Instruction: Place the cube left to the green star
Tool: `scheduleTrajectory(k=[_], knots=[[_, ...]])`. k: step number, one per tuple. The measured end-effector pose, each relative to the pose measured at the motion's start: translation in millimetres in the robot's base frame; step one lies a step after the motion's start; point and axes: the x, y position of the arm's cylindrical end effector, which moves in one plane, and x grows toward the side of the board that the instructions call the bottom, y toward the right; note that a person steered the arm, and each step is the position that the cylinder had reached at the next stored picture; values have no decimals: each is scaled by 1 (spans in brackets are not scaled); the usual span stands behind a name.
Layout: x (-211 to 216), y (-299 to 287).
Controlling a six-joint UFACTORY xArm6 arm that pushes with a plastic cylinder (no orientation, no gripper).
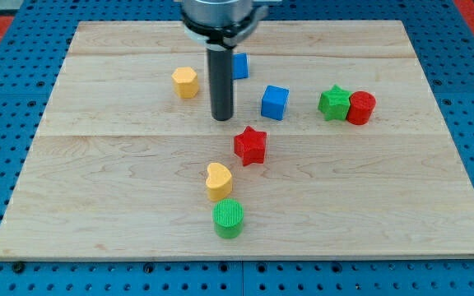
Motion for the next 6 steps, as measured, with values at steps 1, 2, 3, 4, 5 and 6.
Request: scheduleTrajectory(k=[1,2,3,4,5,6], knots=[[-14,90],[-4,92],[13,-7],[69,-45],[72,48],[60,142]])
